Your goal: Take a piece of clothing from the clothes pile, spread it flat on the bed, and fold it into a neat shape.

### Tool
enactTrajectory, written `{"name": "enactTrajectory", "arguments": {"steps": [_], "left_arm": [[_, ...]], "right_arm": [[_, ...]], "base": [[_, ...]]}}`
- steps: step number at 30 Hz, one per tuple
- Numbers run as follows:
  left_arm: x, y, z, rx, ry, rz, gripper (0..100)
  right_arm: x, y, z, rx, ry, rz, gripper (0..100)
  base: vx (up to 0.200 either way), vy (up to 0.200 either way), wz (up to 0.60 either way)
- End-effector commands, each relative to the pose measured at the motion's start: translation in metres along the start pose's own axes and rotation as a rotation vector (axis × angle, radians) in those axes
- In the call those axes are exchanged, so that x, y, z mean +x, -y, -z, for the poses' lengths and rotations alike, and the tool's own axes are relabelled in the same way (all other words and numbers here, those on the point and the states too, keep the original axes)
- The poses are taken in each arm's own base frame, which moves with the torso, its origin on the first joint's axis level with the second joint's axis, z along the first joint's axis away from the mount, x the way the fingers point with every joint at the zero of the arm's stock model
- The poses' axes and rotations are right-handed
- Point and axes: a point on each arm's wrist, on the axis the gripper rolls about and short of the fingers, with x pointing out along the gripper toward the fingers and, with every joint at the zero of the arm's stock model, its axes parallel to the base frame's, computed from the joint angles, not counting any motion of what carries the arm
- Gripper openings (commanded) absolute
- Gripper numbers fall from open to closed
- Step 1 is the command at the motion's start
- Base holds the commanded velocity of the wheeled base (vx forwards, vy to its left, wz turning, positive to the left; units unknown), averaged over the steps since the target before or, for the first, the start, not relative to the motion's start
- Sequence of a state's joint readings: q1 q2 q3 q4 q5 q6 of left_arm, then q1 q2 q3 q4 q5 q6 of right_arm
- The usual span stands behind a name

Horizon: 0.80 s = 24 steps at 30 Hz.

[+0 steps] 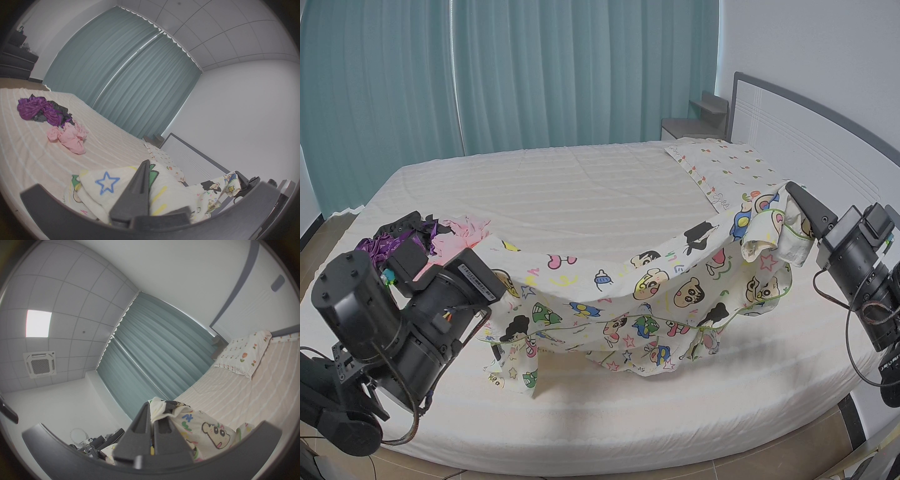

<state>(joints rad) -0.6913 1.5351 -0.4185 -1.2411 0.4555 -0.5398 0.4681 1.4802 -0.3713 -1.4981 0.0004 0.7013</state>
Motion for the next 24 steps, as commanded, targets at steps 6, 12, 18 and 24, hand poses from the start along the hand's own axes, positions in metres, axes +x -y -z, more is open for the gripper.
{"name": "enactTrajectory", "arguments": {"steps": [6,12,18,24], "left_arm": [[-0.050,-0.003,-0.042,0.102,0.127,0.059,0],[-0.070,-0.004,-0.060,0.150,0.182,0.077,0],[-0.089,-0.005,-0.076,0.174,0.180,0.079,0],[-0.094,-0.007,-0.077,0.195,0.140,0.067,0]], "right_arm": [[-0.045,-0.032,-0.020,-0.067,0.005,-0.191,0],[-0.064,-0.044,-0.030,-0.089,0.011,-0.294,0],[-0.069,-0.048,-0.036,-0.097,0.025,-0.306,0],[-0.073,-0.053,-0.042,-0.103,0.014,-0.308,0]], "base": [[-0.067,0.000,0.00],[0.000,0.000,0.00],[0.000,0.000,0.00],[0.000,0.000,0.00]]}}
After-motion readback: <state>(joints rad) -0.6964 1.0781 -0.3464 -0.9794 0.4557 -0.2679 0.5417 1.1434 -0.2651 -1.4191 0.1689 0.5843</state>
